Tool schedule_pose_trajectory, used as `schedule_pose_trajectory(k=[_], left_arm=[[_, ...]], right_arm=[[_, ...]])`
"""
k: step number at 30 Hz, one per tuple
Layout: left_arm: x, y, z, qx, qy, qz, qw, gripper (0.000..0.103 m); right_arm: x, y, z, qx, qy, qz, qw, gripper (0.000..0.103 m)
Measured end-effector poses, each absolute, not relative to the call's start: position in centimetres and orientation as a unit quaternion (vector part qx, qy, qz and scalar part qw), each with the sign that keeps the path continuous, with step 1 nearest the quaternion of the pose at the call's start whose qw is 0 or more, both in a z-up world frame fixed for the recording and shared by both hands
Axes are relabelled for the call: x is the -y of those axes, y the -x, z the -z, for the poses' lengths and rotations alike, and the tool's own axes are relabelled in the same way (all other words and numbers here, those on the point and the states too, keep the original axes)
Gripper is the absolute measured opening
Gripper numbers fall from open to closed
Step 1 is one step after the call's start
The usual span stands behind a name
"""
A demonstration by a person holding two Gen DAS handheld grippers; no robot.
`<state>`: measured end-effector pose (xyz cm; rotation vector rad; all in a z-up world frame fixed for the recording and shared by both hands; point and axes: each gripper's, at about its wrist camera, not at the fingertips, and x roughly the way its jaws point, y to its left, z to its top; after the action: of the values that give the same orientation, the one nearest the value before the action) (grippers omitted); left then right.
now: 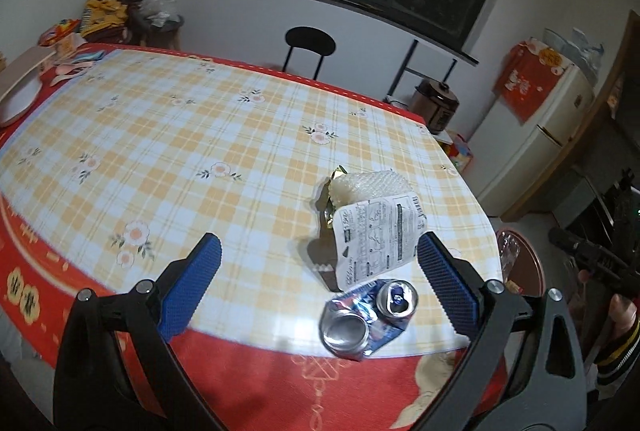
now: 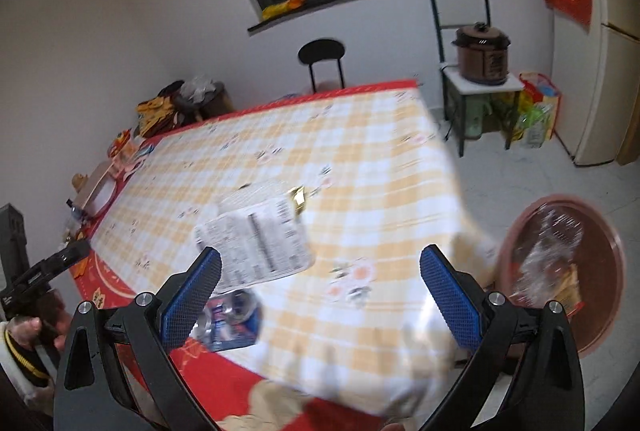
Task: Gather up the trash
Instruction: 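Move both open grippers back over the remaining trash on the table, then grasp the crushed blue-and-silver can with the right gripper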
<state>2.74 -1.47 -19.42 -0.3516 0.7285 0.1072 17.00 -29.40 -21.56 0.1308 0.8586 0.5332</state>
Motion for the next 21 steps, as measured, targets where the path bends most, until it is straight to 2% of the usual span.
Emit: schedule_pose_trajectory(k=[14,21], left_arm=[[-4.7,-6.6,24.4,-0.387,0.174,0.057,0.904,0.097],[-6.9,-7.9,26.8,-0.414,0.157,0.082,0.893,0.096]], right_arm=[[18.6,-15.2,30.4,-0.521,-0.016,-0.193,0.831,0.098],[15.2,-15.6,33.0,-0.53,0.008,-0.168,0.831,0.098]])
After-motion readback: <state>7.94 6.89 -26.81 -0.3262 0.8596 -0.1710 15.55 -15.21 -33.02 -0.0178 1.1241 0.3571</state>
